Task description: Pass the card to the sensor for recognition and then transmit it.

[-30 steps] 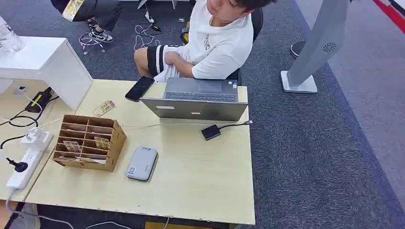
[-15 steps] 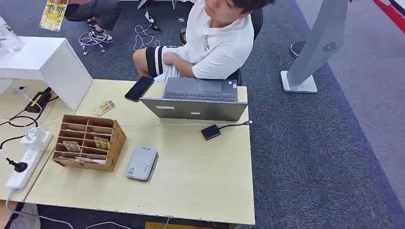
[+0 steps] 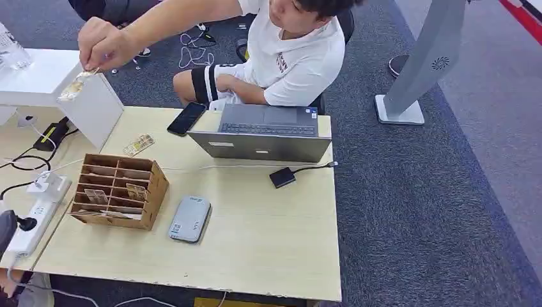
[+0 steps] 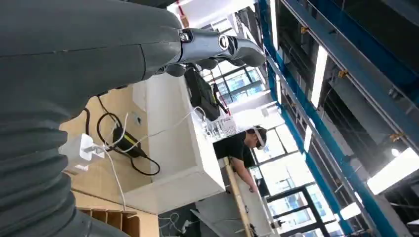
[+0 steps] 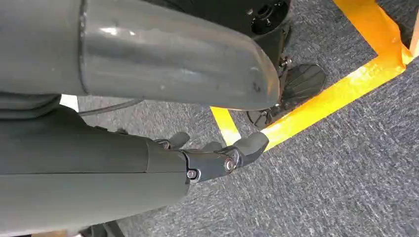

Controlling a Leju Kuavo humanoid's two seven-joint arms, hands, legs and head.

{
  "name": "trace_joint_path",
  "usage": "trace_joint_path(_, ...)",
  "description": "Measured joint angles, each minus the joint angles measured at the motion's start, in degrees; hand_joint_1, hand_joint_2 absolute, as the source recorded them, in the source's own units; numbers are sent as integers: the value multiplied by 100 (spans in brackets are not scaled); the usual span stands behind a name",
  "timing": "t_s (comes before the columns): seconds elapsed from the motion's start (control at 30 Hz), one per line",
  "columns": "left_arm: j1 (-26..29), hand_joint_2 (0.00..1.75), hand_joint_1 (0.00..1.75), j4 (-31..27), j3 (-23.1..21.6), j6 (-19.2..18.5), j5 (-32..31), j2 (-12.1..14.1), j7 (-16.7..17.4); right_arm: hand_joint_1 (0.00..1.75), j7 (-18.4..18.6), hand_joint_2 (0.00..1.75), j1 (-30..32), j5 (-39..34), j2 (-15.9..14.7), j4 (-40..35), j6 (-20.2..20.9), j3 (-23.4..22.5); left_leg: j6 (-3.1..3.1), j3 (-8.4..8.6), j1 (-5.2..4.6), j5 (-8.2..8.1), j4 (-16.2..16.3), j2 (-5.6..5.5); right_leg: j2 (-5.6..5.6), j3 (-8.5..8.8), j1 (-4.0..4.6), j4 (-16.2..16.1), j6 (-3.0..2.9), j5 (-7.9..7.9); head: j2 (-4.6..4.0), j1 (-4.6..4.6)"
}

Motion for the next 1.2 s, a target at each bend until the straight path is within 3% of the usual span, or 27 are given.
trace_joint_path(0.33, -761, 175, 0, 767, -903, 610, -1364, 629, 608, 0, 109, 0, -28, 236, 18, 15, 79, 166, 0, 0, 1, 4, 0, 0, 2, -1, 0, 1, -1, 1, 0, -2)
trace_joint_path(0.97, -2323, 175, 0, 2495, -2720, 1709, -3797, 1560, 1742, 0, 288, 0, -60, 651, 66, 44, 188, 481, -3, -1, 1, 7, 2, 6, 8, -3, 0, 5, -1, 3, 0, 0)
trace_joint_path(1.0, -2404, 175, 175, 2596, -2821, 1772, -3935, 1608, 1820, 0, 295, 0, -63, 664, 70, 44, 188, 505, -4, -1, 1, 7, 2, 6, 9, -3, 0, 5, -2, 3, 0, 0)
trace_joint_path(1.2, -2848, 175, 175, 3145, -3385, 2150, -4665, 1907, 2185, 0, 350, 0, -65, 789, 83, 44, 199, 601, -4, -1, 1, 7, 2, 9, 12, -6, 0, 7, -6, 6, 0, 2)
